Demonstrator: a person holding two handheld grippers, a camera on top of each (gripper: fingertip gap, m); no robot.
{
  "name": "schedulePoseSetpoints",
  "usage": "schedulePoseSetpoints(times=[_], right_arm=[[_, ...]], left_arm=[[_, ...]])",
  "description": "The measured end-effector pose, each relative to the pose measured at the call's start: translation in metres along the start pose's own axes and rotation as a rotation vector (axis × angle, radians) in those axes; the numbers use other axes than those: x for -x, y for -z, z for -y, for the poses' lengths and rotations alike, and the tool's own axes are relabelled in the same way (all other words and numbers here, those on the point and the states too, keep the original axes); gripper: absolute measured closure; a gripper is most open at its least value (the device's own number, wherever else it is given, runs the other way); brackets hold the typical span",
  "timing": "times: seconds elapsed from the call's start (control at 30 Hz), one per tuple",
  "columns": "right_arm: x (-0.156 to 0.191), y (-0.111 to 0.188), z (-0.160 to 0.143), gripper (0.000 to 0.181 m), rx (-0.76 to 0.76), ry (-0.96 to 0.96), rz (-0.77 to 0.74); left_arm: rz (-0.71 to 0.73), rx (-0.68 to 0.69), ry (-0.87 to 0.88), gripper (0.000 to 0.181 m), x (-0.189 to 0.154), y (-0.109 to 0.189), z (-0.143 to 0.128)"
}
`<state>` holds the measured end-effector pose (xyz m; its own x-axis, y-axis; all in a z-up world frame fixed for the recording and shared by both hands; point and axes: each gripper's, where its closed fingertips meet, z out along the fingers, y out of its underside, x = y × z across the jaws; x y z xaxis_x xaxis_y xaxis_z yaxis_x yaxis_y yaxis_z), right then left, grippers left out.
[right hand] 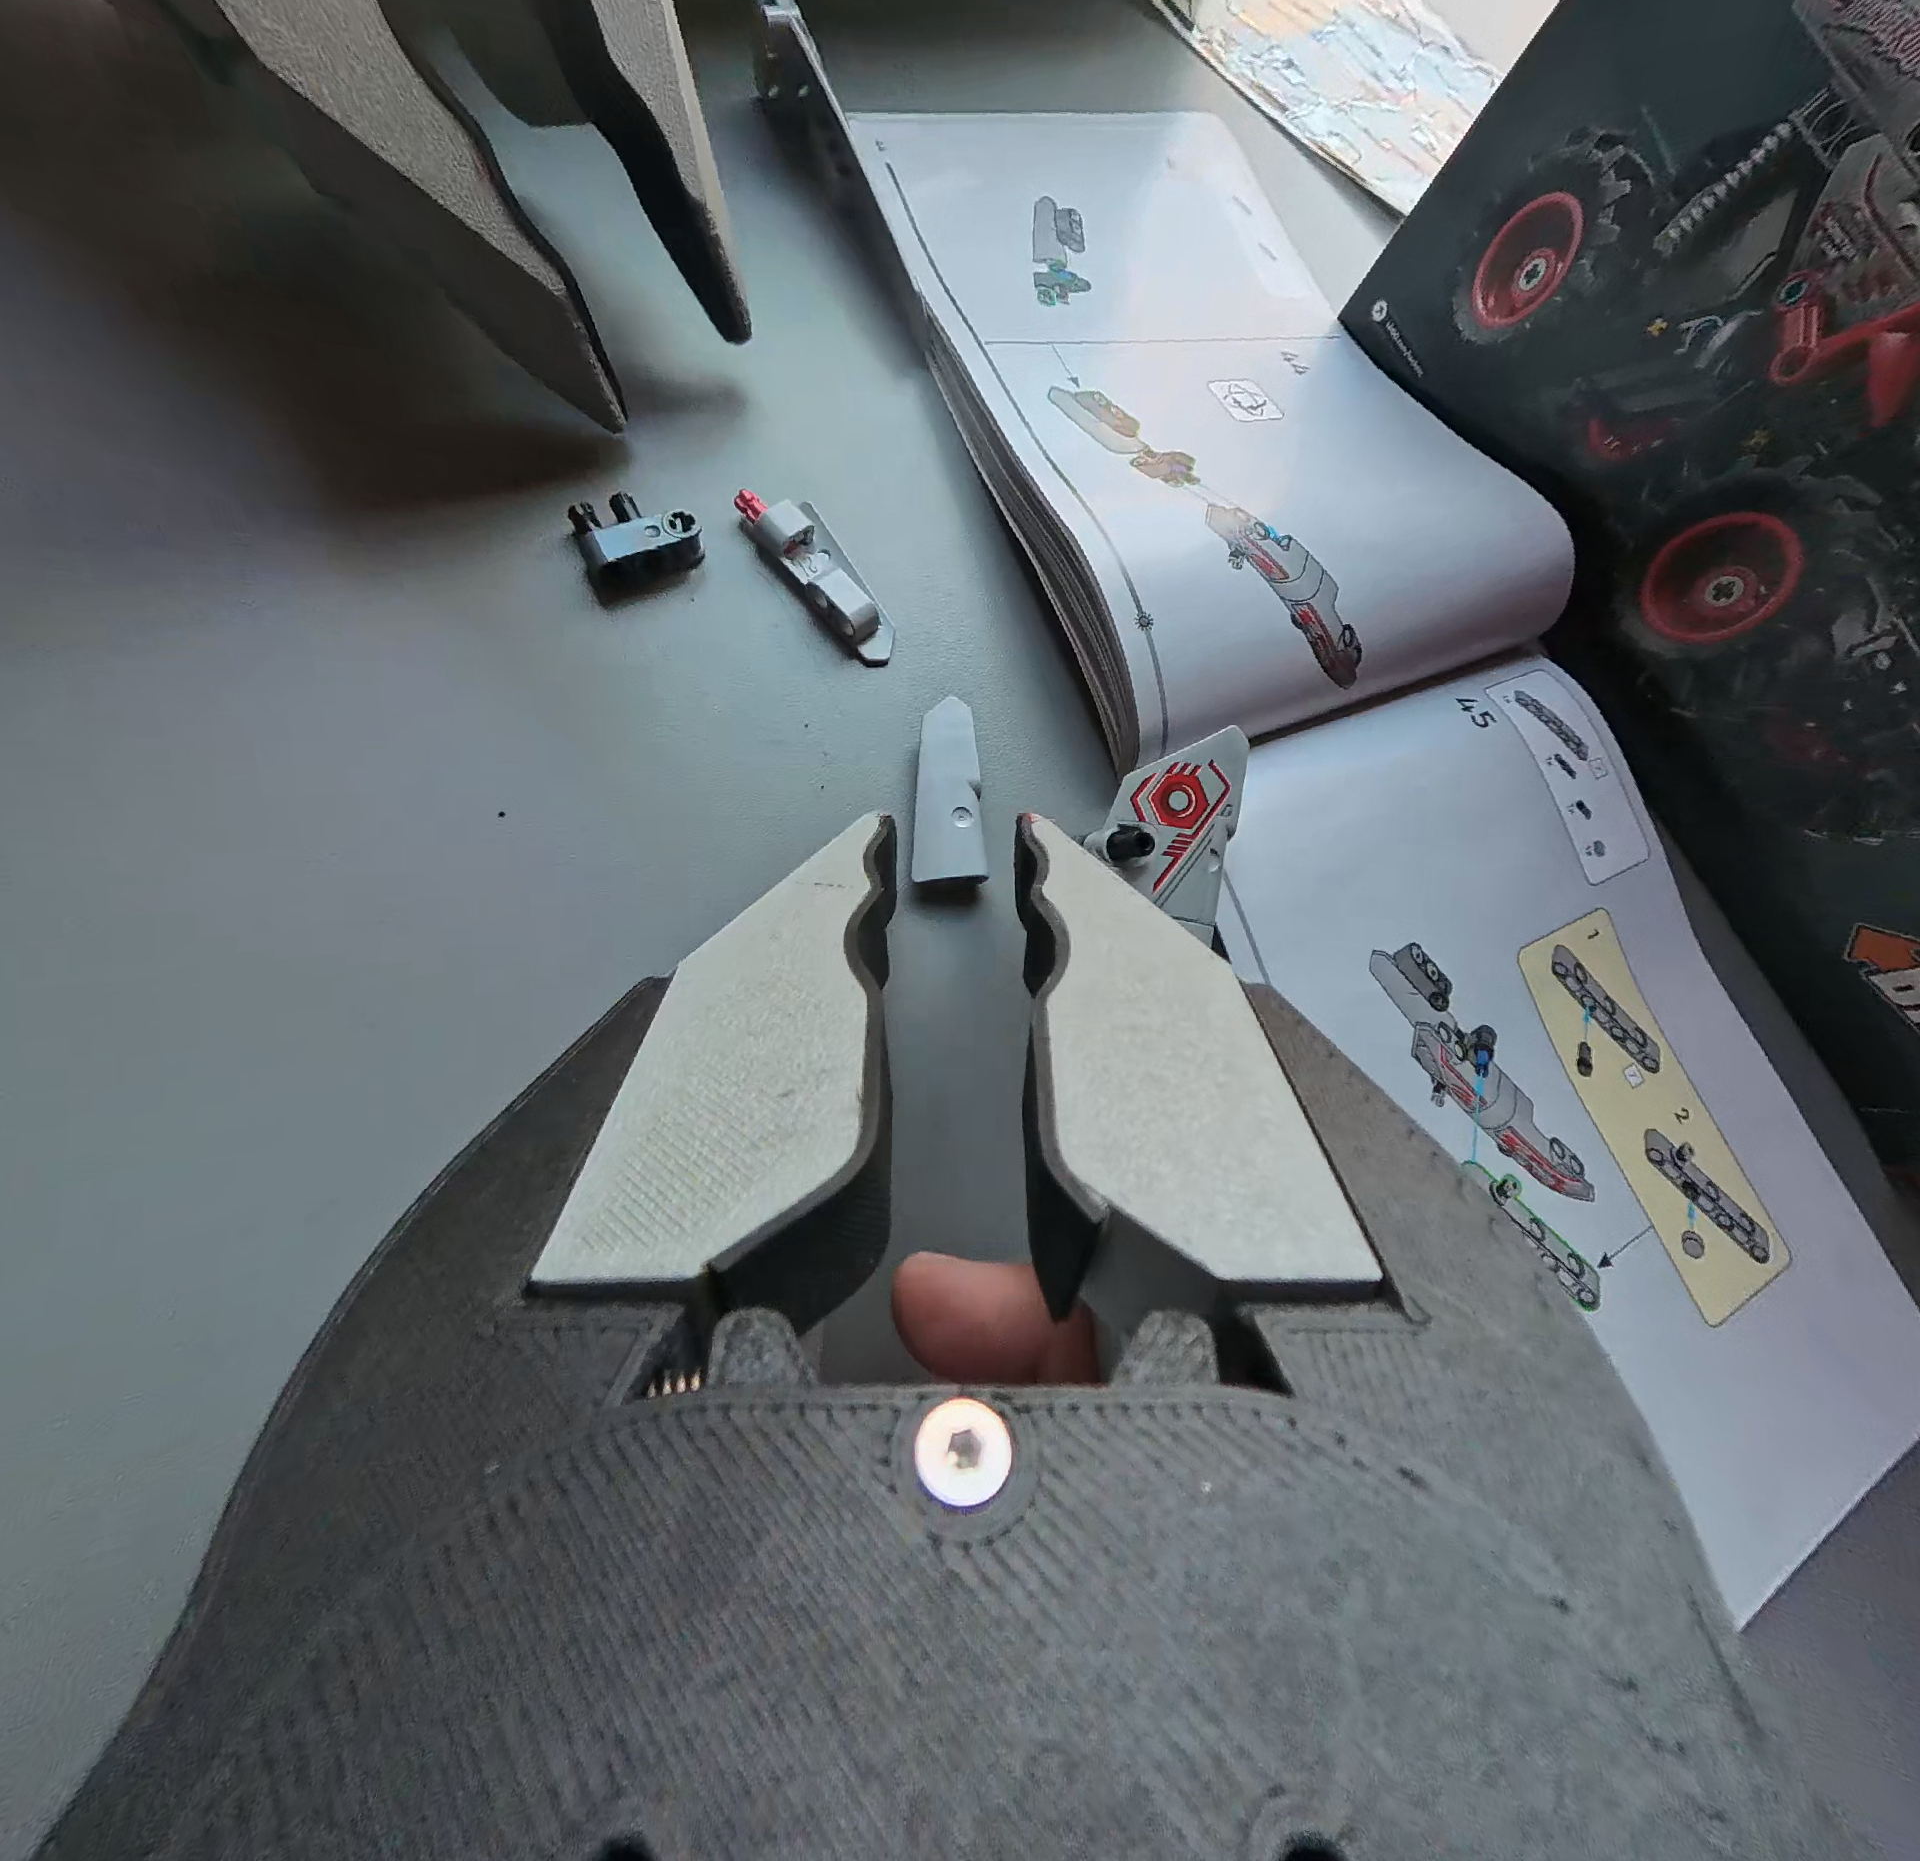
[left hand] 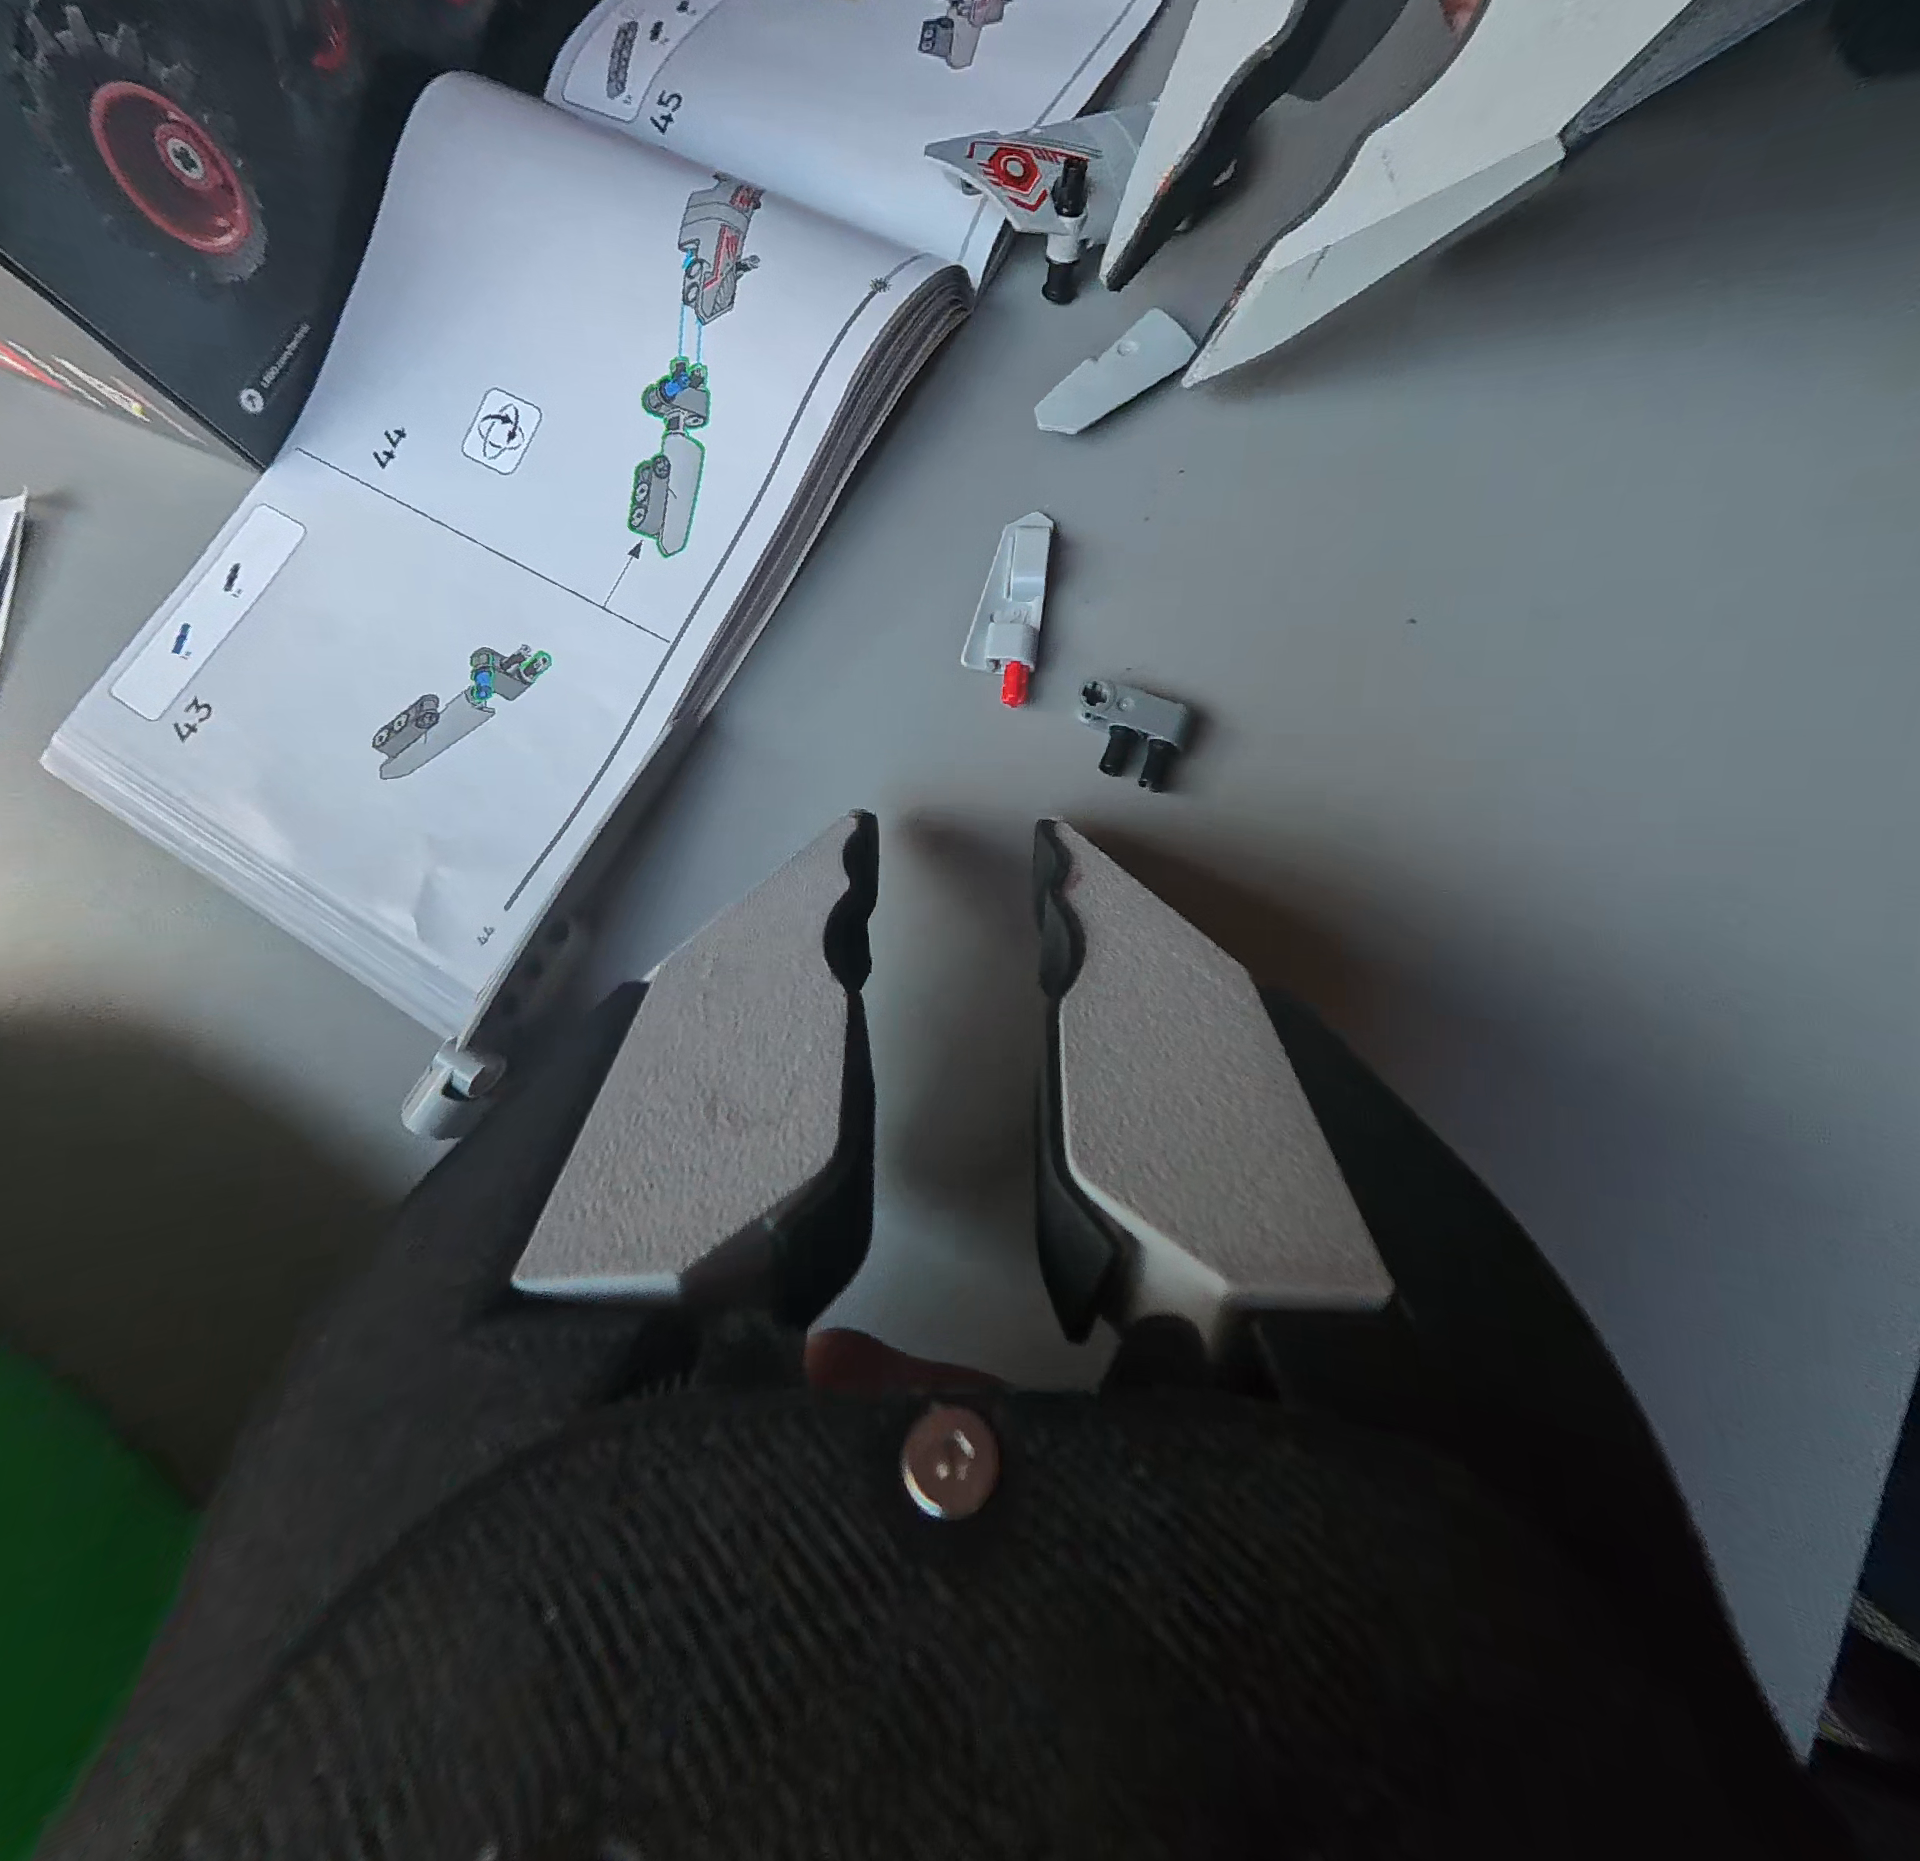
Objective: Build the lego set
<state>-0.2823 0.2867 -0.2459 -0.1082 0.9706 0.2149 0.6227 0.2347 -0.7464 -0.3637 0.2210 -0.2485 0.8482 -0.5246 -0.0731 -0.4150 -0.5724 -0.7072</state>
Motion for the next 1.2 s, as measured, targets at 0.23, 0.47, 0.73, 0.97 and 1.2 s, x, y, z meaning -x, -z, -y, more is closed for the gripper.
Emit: schedulePoseSetpoints(times=[0.23,0.47,0.73,0.97,1.2], right_arm=[[0.0028,0.0017,-0.0007,0.162,-0.004,0.012,0.013],[0.0022,0.0025,-0.0008,0.162,-0.007,0.007,0.012],[0.0015,0.0015,-0.0019,0.162,0.001,-0.002,0.013],[0.0020,0.0016,-0.0017,0.162,0.001,-0.001,0.015],[0.0021,0.0013,-0.0021,0.162,0.004,-0.001,0.016]], left_arm=[[-0.014,-0.005,0.035,0.156,-0.0011,-0.0046,0.0001],[-0.039,-0.012,0.068,0.154,-0.0018,-0.0056,0.0003],[-0.031,-0.012,0.048,0.155,-0.0022,-0.0048,0.0001],[-0.031,-0.013,0.044,0.157,-0.0030,-0.0049,0.0002],[-0.033,-0.013,0.052,0.156,-0.0025,-0.0051,0.0001]])
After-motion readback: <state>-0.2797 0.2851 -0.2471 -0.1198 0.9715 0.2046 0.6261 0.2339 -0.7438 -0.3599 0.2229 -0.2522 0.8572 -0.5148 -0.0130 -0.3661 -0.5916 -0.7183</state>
